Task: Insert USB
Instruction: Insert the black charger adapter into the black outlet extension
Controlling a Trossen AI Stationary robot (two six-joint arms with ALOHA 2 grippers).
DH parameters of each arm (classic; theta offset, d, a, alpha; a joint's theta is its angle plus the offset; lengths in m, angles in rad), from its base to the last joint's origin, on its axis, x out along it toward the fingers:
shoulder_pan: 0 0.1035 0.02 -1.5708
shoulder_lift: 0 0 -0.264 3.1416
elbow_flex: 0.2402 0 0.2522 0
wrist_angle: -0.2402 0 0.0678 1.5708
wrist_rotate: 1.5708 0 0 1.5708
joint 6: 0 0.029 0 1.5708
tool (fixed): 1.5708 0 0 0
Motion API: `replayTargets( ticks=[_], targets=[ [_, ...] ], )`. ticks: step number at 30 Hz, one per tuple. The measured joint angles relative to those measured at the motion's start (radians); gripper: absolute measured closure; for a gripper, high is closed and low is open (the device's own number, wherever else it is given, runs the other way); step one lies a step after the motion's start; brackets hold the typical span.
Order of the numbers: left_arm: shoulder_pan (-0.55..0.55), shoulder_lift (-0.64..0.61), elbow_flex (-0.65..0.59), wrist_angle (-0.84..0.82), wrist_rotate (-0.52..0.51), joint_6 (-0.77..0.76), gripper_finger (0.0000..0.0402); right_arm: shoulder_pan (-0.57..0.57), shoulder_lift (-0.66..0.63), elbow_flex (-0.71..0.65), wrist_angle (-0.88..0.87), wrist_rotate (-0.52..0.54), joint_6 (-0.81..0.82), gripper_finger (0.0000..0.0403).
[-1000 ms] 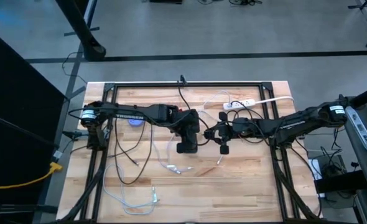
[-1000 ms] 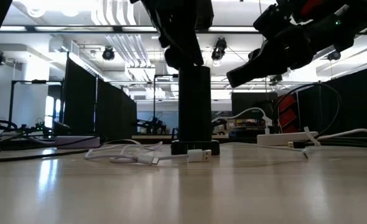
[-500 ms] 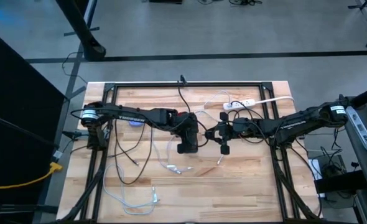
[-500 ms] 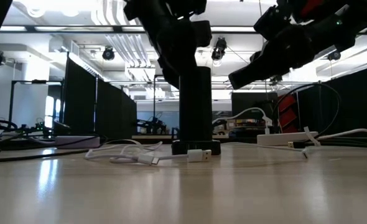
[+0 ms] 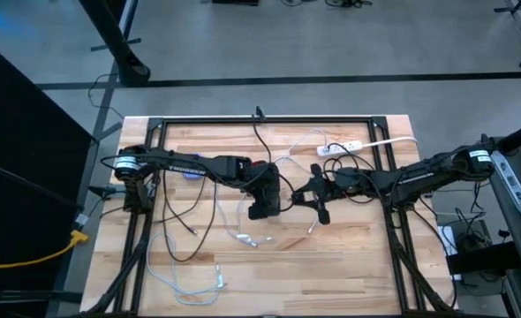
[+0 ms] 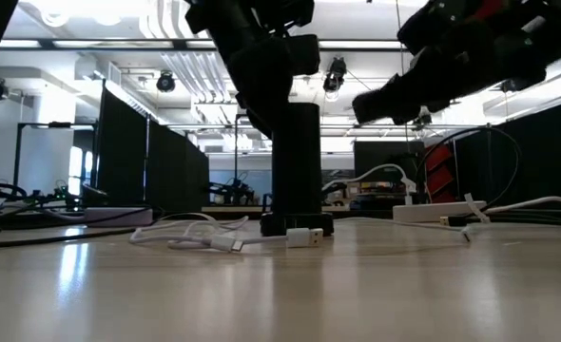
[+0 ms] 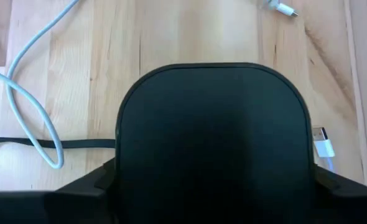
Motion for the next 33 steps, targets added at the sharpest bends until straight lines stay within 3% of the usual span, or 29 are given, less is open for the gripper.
replayTargets(
  ticks=[6,9,22,33],
  targets=[
    [0.000,0.000,0.000,0.001,0.004,0.002,0.0143,0.000,0.027,-0.113,0.289,0.008,0.024,0.0258],
    [0.000,0.000,0.000,0.001,0.005,0.002,0.0143,0.000,0.065,-0.116,0.299,0.062,0.057,0.0258],
    [0.000,0.000,0.001,-0.002,0.013,-0.001,0.0139,0.000,0.290,-0.038,0.410,0.051,0.041,0.0258],
    [0.000,-0.001,0.001,-0.004,0.014,-0.002,0.0139,0.000,0.314,-0.045,0.480,0.057,0.055,0.0258]
  ],
)
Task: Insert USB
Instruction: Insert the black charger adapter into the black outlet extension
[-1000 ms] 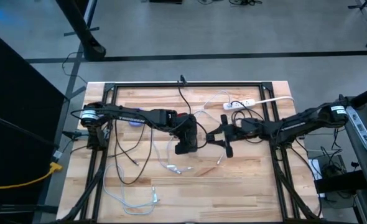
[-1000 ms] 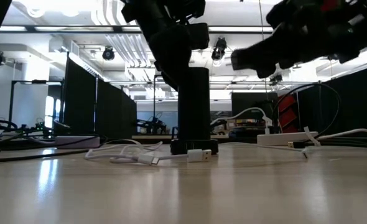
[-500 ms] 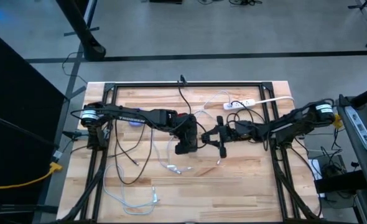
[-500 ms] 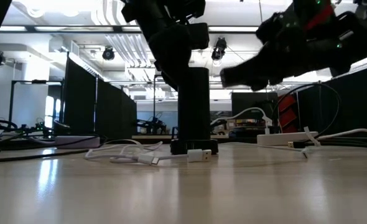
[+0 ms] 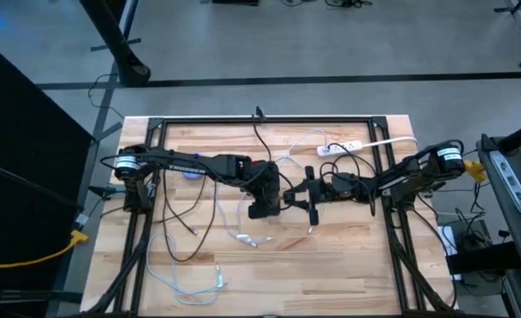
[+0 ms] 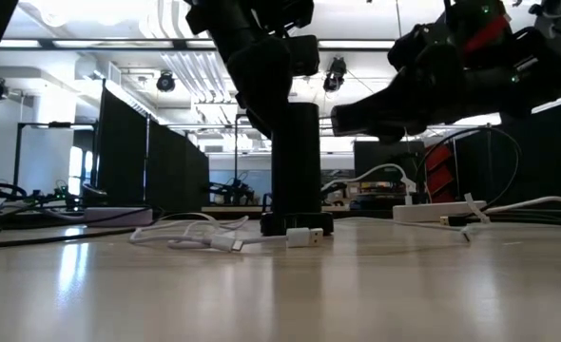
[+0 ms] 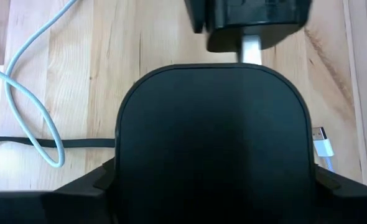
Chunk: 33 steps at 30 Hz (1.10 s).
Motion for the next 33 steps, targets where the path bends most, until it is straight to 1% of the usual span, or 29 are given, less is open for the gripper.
replayTargets(
  ticks=[8,27,33],
  targets=[
    [-0.001,0.000,0.000,0.000,0.000,0.000,0.0139,-0.003,-0.002,-0.002,-0.002,0.052,0.039,0.0258],
    [-0.001,0.000,0.000,0.012,0.002,-0.002,0.0139,-0.004,-0.001,0.028,-0.027,0.046,0.026,0.0258],
    [-0.001,0.000,0.000,0.008,0.002,0.011,0.0139,-0.004,0.061,0.037,-0.004,0.040,0.042,0.0258]
  ],
)
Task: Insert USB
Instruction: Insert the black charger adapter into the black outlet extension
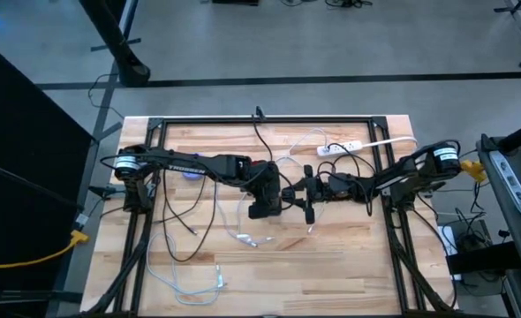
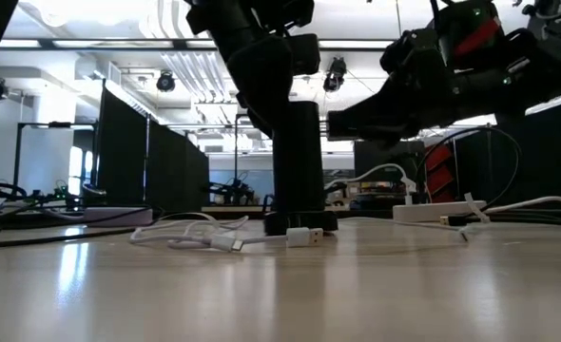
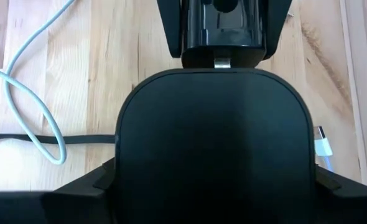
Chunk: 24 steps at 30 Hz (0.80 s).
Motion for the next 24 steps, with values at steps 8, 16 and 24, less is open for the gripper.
replayTargets(
  ticks=[8,16,24],
  targets=[
    [0.000,-0.003,0.000,-0.043,-0.002,0.011,0.0139,-0.001,0.049,0.034,0.060,-0.038,0.023,0.0258],
    [0.000,-0.003,0.000,-0.041,-0.003,0.000,0.0139,-0.001,0.041,0.033,0.046,-0.043,0.038,0.0258],
    [0.000,-0.003,0.002,-0.030,0.004,-0.007,0.0139,-0.005,0.004,0.056,-0.007,-0.050,0.033,0.0258]
  ],
)
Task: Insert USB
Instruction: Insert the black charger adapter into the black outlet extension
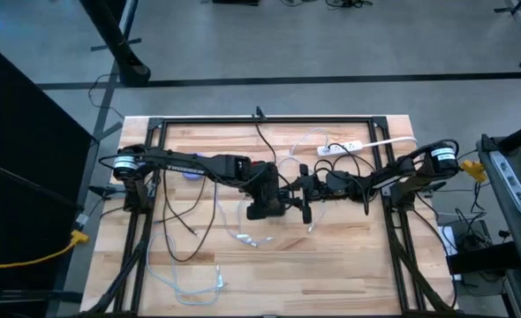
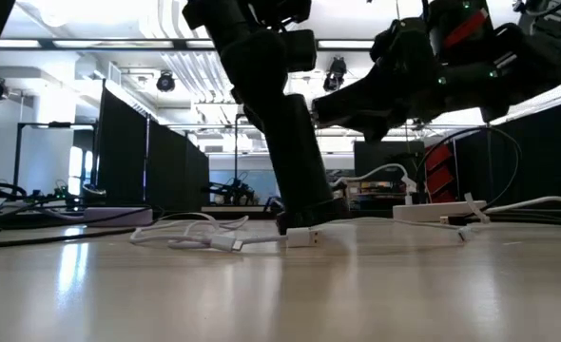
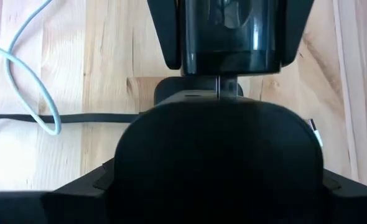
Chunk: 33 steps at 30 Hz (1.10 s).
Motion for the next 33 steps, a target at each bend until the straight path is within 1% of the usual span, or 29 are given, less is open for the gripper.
replayTargets(
  ticks=[3,7,12,16,19,24,33],
  targets=[
    [0.000,0.000,0.000,-0.009,-0.005,0.010,0.0139,-0.004,0.010,0.003,-0.007,-0.012,-0.005,0.0258],
    [0.000,0.001,0.000,0.002,0.000,0.006,0.0139,-0.004,-0.012,0.000,0.014,-0.021,-0.001,0.0258],
    [0.001,0.002,0.000,-0.006,0.000,0.008,0.0139,-0.014,-0.004,0.020,-0.047,-0.028,-0.012,0.0258],
    [0.001,0.002,0.000,-0.006,0.000,0.007,0.0139,-0.015,-0.016,0.024,-0.044,-0.044,0.010,0.0258],
    [0.000,0.002,0.000,-0.004,0.004,0.001,0.0139,-0.014,-0.018,0.024,-0.053,-0.046,-0.003,0.0258],
    [0.001,0.003,0.000,-0.006,0.000,0.002,0.0139,-0.024,0.004,0.020,-0.086,-0.053,0.008,0.0258],
    [0.002,0.004,-0.022,0.035,0.005,0.029,0.0139,-0.021,0.005,0.000,-0.086,-0.053,0.015,0.0258]
  ],
)
